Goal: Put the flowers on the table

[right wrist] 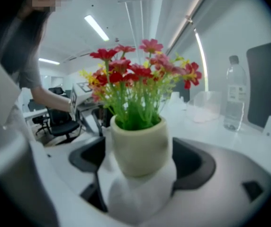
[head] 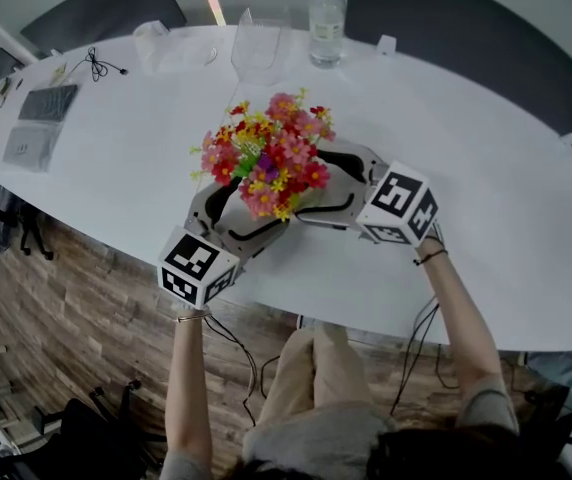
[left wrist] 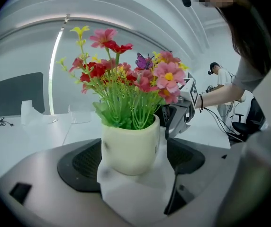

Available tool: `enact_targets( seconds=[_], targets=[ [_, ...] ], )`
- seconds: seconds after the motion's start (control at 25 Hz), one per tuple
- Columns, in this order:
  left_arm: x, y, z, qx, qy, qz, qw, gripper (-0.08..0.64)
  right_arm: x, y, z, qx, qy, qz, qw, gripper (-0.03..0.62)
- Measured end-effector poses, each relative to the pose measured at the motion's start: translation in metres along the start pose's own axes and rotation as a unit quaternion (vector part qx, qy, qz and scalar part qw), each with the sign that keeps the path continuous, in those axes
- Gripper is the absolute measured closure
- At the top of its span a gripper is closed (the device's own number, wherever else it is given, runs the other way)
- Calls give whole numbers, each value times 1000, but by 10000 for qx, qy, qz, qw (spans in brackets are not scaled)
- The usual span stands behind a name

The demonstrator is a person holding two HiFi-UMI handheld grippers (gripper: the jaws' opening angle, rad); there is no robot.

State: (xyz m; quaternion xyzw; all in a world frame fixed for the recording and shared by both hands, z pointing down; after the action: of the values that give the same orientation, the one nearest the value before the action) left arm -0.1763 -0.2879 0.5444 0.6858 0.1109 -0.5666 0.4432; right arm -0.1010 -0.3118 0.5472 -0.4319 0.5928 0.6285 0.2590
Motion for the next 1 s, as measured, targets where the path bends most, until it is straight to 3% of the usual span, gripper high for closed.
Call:
enact_targets(
  seconds=[0.32,0.48,1.0],
  targets=[
    [2,-15,-8,336,-282,-188,9989,156,3,-19,9,-289,361,-304,9985,151],
    [7,-24,-20,414,-455,-334,9975,187,3,-29,21,-372,519,-461,9969,267],
    [25,-42,-65,309,-552,-436,9970,245,17,-49,71,-258,849,-790,9929,349]
  ],
)
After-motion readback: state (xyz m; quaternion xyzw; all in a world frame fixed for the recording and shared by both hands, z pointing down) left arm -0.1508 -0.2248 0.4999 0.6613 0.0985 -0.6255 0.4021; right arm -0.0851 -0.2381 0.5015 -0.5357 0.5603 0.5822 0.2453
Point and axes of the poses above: the fingertips, and each gripper's own axes: y forward along the fingers, z to its left, x out of its top, the point moved 2 cm from there along -y, backward along the fingers, and after that the axes turned 7 degrees about z, right-handed, at the moved point
